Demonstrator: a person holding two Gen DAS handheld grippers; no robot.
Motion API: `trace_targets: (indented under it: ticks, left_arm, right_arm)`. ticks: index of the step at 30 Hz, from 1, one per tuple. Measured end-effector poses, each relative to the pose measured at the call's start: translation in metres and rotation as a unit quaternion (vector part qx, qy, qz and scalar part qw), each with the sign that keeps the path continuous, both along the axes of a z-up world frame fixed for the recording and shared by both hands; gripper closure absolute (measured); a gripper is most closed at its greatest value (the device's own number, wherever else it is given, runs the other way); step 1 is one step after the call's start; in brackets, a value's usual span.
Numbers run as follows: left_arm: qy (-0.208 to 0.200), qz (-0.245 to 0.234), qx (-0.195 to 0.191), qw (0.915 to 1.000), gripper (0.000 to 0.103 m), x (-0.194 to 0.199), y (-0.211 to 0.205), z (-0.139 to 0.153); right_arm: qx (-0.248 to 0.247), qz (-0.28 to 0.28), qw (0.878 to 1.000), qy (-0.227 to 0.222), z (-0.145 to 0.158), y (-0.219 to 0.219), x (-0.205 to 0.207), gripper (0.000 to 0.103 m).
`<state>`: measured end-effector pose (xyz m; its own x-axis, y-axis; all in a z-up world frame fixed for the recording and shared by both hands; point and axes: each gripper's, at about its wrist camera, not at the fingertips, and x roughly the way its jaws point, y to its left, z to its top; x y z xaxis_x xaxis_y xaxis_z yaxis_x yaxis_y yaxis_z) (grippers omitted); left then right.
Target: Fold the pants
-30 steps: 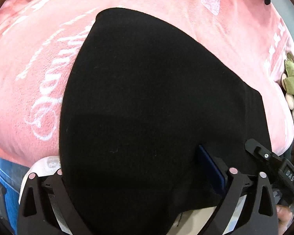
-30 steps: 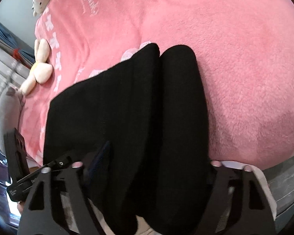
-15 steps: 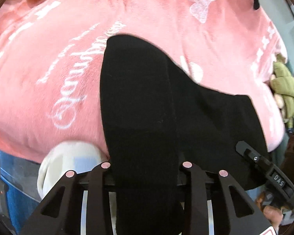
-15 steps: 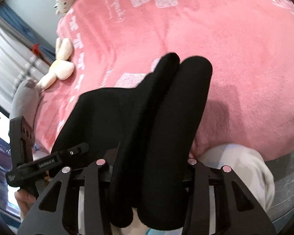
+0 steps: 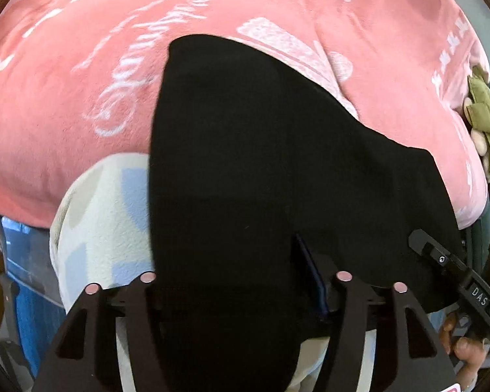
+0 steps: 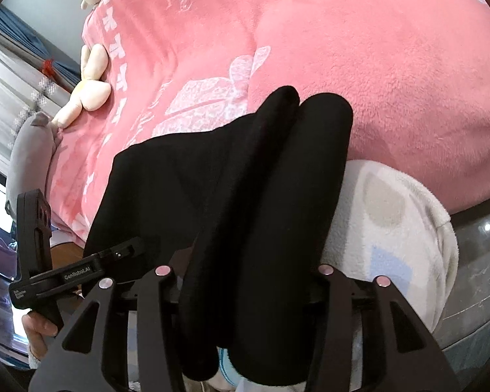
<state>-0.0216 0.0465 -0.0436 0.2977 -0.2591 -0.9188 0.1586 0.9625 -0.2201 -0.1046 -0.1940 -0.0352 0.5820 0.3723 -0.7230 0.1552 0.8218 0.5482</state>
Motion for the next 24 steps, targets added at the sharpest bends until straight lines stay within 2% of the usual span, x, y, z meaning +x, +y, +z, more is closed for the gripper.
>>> trace_targets:
  ticks: [3,6,8,9,10,15,21,24]
  left_arm:
    - [-0.008,-0.007,0.013,0.9999,0.036,0.005,-0.009,0.0]
    - [-0.013,-0.006,0.021,0.9997,0.037,0.005,-0.016,-0.001]
    - [-0.018,-0.002,0.023,0.9996,0.053,0.006,-0.018,0.001]
    - [-0.021,0.0,0.018,0.9996,0.064,0.006,-0.015,0.003]
    - [-0.022,0.0,0.011,0.9997,0.068,0.007,-0.015,0.005]
    - [-0.047,-0.008,-0.005,0.9989,0.074,-0.001,-0.011,0.031]
    - [-0.084,-0.023,-0.018,0.996,0.075,-0.012,-0.014,0.071]
    - [-0.105,-0.028,-0.03,0.9937,0.075,-0.018,-0.014,0.093]
  right_arm:
    - [-0.005,-0.002,1.0,0.0,0.0,0.0,0.0,0.058]
    - [-0.012,0.002,1.0,-0.002,0.0,0.001,0.002,0.057]
    - [-0.014,0.001,1.0,-0.003,0.001,0.0,0.0,0.059]
    - [-0.02,0.003,1.0,-0.004,0.001,0.001,0.0,0.06]
    - [-0.026,0.005,1.0,-0.006,0.002,0.003,-0.001,0.061]
    - [-0.039,0.012,0.999,-0.023,0.017,0.01,-0.005,0.064]
    - [-0.042,0.016,0.998,-0.049,0.048,0.014,-0.015,0.064]
    - [-0.052,0.019,0.995,-0.078,0.072,0.016,-0.024,0.064]
